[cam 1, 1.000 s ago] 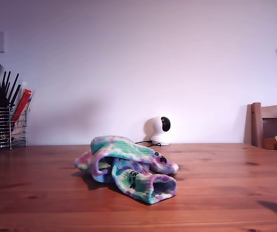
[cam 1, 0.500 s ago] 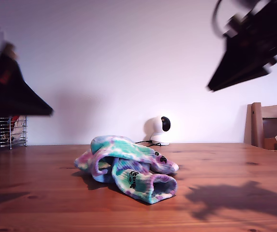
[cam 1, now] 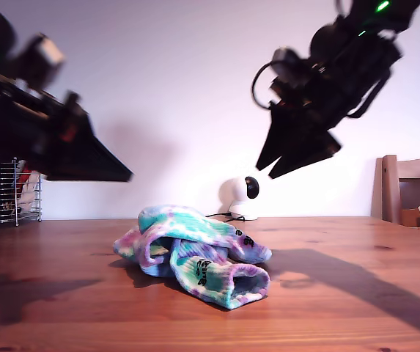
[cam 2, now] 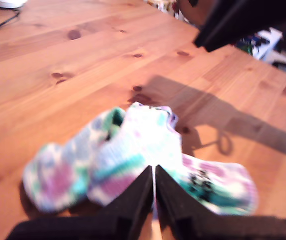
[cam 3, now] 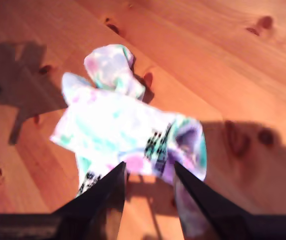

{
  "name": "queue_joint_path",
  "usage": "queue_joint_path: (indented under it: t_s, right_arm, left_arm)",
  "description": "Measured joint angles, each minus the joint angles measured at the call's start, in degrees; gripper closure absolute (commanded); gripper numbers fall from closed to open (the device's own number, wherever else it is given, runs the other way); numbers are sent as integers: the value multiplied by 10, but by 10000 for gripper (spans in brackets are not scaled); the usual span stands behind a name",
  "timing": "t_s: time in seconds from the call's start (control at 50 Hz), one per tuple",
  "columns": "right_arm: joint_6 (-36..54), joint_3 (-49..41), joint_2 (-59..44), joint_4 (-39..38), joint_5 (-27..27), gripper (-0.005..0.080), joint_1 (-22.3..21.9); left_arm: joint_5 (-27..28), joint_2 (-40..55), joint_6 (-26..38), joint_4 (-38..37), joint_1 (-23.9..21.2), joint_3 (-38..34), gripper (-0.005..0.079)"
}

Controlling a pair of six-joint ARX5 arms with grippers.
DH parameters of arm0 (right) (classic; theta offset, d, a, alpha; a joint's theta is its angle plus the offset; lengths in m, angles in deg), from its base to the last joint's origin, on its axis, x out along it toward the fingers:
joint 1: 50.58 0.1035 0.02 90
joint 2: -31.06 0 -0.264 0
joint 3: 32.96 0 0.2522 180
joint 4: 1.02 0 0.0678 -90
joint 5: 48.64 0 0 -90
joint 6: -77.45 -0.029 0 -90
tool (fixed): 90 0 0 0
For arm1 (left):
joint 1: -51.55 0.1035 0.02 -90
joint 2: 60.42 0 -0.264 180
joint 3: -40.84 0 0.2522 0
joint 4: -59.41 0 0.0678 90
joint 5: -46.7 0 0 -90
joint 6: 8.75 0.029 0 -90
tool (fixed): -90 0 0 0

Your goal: Fold the socks in front of you. After folding them, place them to the left side.

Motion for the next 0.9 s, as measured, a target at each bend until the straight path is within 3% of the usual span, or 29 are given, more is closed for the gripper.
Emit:
queue_joint_path:
  t_s: [0.1,0.52,0.9]
  right_arm:
    - [13,41,-38,24,0,470,0]
    - [50,142,-158,105,2,417,0]
    - [78,144,-185,118,19,410,-4]
  left_arm:
    - [2,50,18,0,0,39,596]
    - [12,216,92,-17,-36,136,596]
    - [-24,238,158,-46,-40,158,596]
